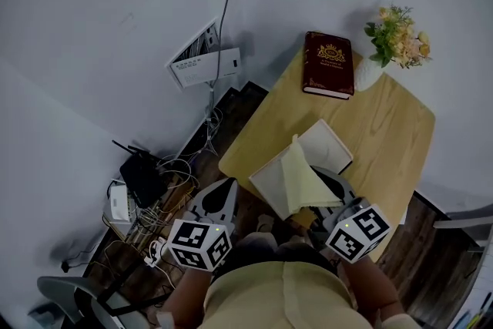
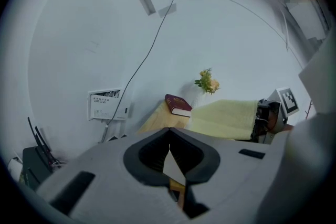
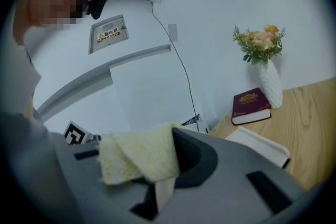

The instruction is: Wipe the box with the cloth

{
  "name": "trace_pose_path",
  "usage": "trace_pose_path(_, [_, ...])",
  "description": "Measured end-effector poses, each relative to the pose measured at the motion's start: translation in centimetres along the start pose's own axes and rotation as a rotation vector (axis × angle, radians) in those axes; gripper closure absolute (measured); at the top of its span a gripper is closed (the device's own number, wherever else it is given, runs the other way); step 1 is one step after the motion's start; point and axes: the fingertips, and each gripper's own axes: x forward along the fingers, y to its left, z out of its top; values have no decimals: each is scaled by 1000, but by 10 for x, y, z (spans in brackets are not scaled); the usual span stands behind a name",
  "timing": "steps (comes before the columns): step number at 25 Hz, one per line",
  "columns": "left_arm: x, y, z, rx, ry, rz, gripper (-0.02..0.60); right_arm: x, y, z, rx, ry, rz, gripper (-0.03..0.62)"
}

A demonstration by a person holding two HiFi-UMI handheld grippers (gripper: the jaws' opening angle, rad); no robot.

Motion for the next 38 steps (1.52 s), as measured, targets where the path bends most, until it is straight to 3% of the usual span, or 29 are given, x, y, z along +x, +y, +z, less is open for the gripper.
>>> trace_pose_path(6, [4,10,1,-5,8,0,561,-3,-14,4,-7,-18,-41,562])
trace_pose_path(9, [8,8,-2,-11,13,6,561,-3,-10,10,-102,-12,-6,562])
trace_pose_path(13, [11,1,-10,-38,18,19,561,10,7,-30,-273,147,105,562])
trace_pose_path(17, [11,-8,-15,-58,18,33,561,21,23,-72,-371,281,209,562])
trace_pose_path(21, [4,-9,-20,-71,9,67,561,28,40,-92,-405,354,291,562])
trace_pose_path(27, [-12,-1,-25,-89,4,131,561,33,47,-111,-428,446,346,562])
trace_pose_path(38, [-12,-10,-40,-92,44,166,561,34,36,-123,-484,551,321,562])
